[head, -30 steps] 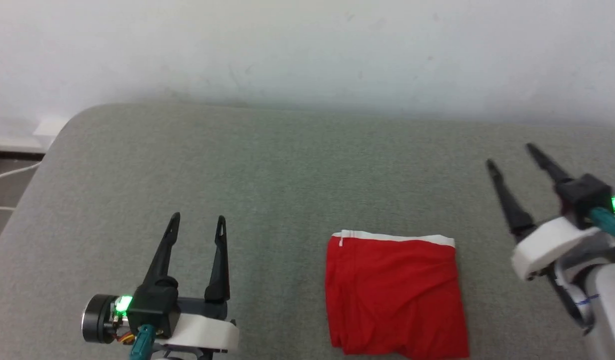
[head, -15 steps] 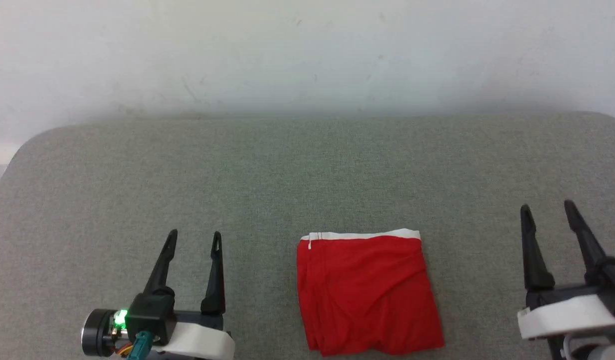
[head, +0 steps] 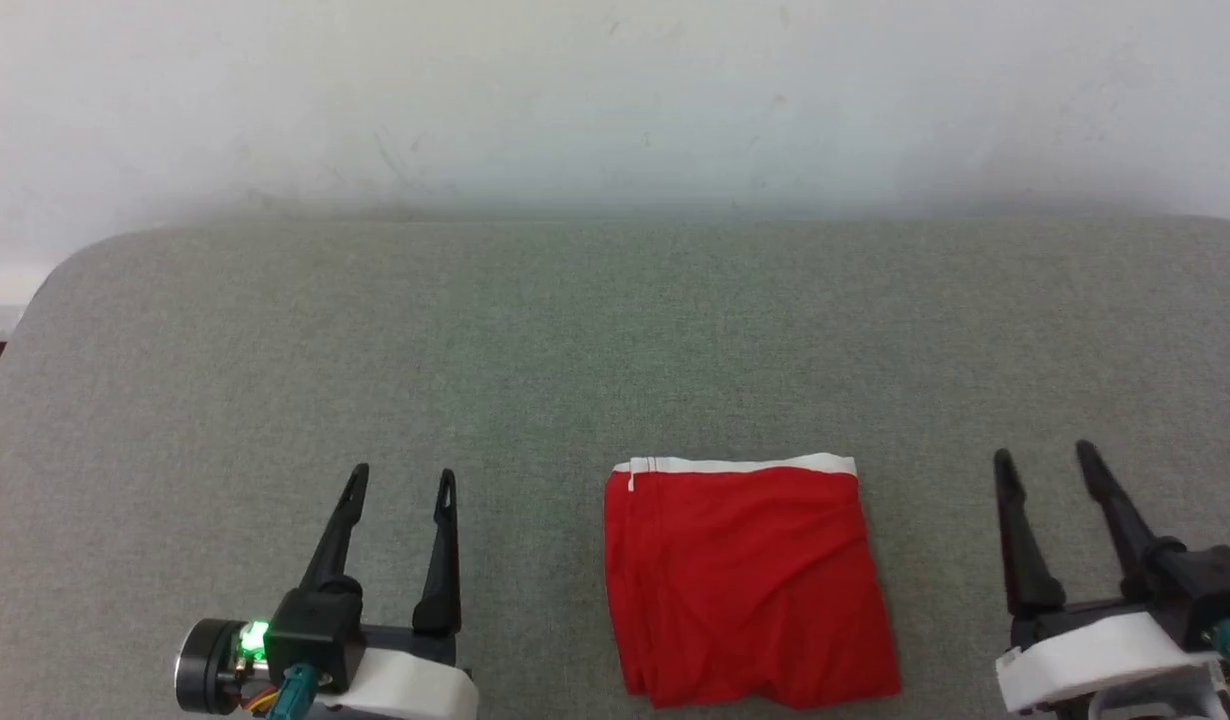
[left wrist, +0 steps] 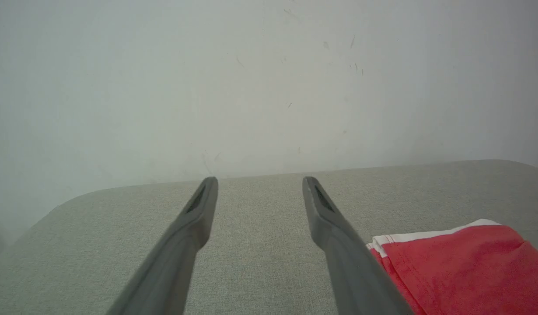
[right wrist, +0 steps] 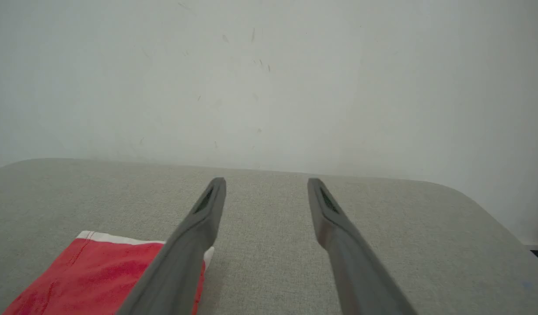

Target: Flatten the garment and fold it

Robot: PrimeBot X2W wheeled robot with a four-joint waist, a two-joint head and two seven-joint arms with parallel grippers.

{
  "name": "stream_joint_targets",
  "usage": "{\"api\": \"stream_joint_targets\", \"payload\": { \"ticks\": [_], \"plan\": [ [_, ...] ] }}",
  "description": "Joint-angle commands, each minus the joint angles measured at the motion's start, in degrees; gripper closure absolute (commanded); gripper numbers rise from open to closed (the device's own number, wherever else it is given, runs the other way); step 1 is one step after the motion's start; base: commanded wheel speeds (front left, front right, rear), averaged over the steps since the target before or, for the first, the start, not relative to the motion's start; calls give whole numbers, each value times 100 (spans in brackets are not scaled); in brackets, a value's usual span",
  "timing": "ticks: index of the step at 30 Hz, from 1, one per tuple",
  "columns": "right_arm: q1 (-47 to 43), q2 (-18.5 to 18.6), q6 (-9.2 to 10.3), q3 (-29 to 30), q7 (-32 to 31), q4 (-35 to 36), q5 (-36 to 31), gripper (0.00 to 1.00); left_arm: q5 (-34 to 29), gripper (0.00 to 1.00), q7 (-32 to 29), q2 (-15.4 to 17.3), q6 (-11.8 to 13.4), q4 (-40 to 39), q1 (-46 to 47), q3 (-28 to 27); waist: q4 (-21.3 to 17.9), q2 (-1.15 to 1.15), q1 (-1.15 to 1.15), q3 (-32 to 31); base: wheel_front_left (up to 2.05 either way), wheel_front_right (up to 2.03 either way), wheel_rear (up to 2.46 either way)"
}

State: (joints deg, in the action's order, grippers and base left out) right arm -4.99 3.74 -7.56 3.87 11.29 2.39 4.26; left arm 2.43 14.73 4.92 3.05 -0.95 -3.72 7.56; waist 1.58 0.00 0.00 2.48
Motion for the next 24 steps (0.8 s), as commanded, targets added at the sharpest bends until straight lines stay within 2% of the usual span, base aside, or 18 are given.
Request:
{"api": "stream_joint_targets", "payload": {
  "ticks": [1, 4, 9, 14, 18, 24],
  "plan": [
    [-16, 65, 8, -91, -237, -12, 138, 0, -40, 0, 27, -31, -44, -5, 34, -3, 44, 0, 0, 57, 0, 0, 0],
    [46, 303, 8, -397, -999, 4, 514, 0, -62, 0, 27, -41, -65, -48, 89, 11, 93, 0, 0, 167, 0, 0, 0],
    [205, 717, 8, -836, -2638, 196, 1606, 0, -89, 0, 27, -59, -86, -110, 165, 38, 205, 0, 0, 415, 0, 0, 0],
    [452, 706, 8, -822, -4078, 267, 2726, 0, -102, 0, 27, -78, -112, -97, 299, 81, 359, 0, 0, 659, 0, 0, 0],
    [664, 658, 8, -702, -4727, -14, 2984, 0, -109, 0, 27, -95, -134, -60, 432, 123, 524, 0, 0, 802, 0, 0, 0],
    [886, 516, 8, -700, -5153, -621, 2785, 0, -127, 0, 27, -118, -107, -61, 545, 174, 724, 0, 0, 935, 0, 0, 0]
  ]
}}
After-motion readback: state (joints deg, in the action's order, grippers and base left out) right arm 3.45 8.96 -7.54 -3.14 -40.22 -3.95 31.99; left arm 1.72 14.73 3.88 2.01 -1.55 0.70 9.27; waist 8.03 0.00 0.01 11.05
